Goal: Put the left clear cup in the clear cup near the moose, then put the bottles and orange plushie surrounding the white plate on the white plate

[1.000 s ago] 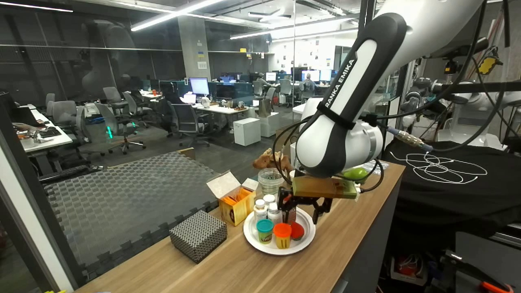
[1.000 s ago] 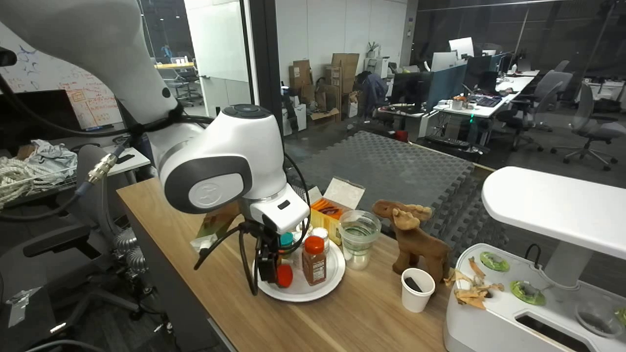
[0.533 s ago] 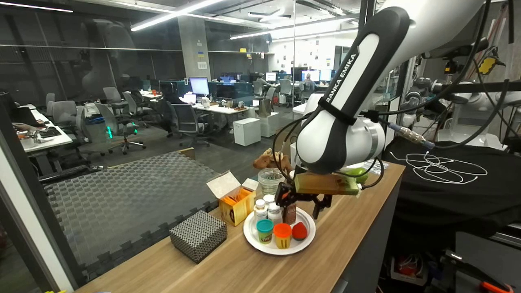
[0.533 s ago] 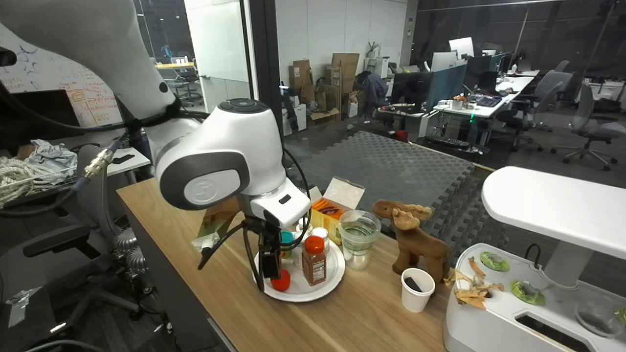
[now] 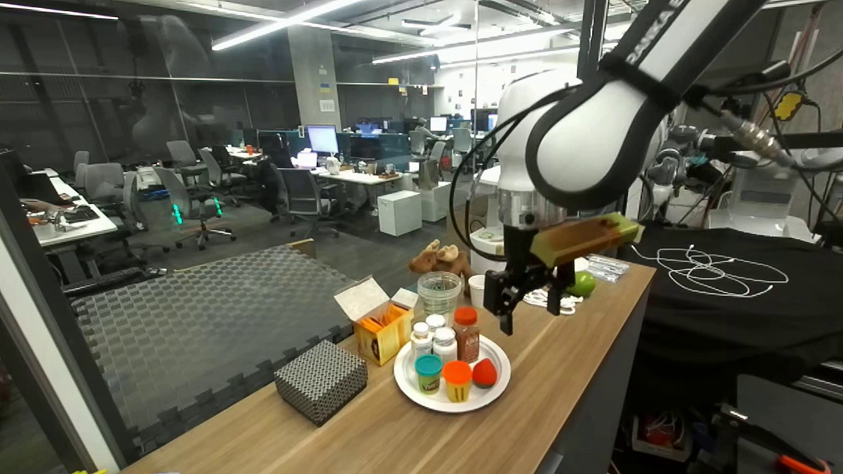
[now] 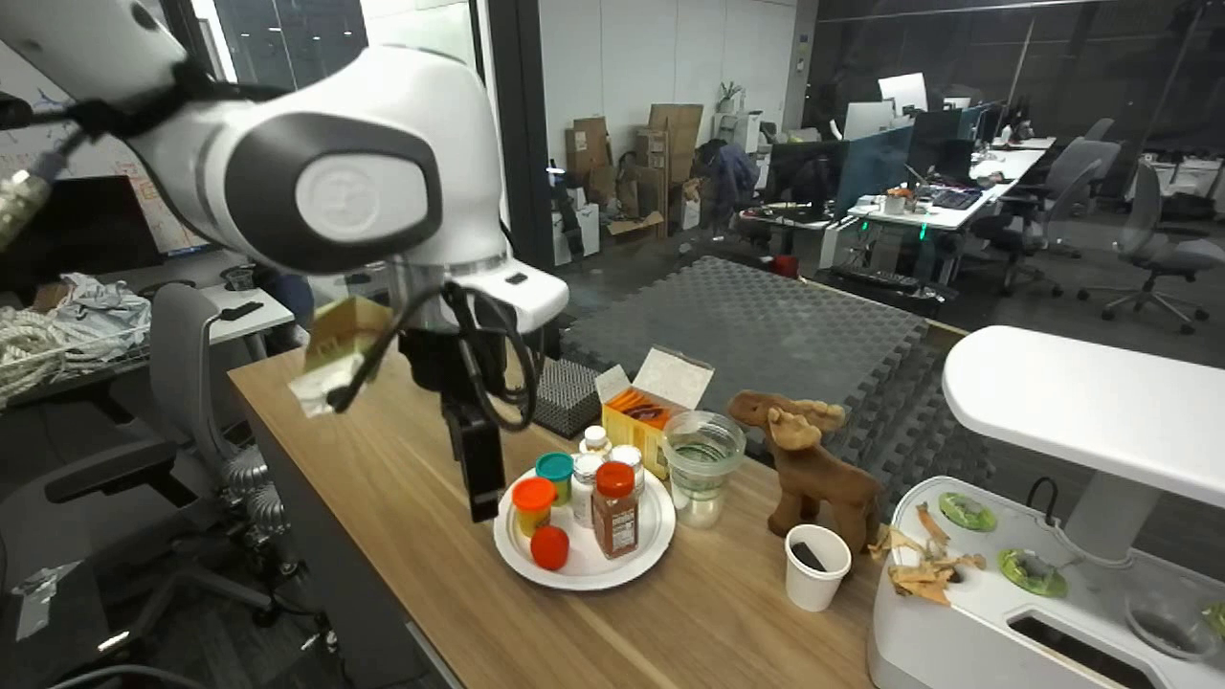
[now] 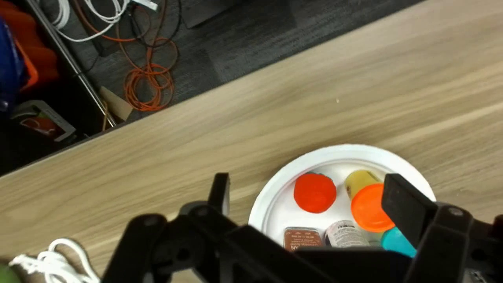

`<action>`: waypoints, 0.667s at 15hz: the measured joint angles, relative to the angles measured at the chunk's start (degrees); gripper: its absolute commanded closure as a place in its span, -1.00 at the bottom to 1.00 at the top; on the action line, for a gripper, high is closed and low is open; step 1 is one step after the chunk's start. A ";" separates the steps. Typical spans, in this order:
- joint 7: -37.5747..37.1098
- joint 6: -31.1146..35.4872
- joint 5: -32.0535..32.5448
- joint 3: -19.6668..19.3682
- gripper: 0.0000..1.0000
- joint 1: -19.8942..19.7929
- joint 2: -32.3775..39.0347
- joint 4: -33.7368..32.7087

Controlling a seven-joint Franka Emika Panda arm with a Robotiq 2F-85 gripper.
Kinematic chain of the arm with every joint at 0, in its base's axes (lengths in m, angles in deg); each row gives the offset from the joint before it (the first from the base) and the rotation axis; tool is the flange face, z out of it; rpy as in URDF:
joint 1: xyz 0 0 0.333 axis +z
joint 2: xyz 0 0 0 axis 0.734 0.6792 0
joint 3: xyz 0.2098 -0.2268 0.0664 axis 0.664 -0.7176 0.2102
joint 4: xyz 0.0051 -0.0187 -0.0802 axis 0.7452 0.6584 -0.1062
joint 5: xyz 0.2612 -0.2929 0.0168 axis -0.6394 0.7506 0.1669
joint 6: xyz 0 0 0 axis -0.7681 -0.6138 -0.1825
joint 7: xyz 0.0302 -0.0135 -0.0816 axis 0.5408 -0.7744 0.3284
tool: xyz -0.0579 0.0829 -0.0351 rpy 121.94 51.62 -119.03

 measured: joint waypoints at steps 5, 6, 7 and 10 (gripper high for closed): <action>10.50 -23.63 1.79 4.72 -1.00 -0.67 -14.82 -1.17; 13.16 -27.49 1.79 5.71 -1.00 -0.69 -17.48 -1.68; 15.20 -30.43 1.83 6.54 -1.00 -0.70 -19.84 -2.08; 20.40 -35.70 1.83 8.14 -1.00 -0.70 -25.78 -2.56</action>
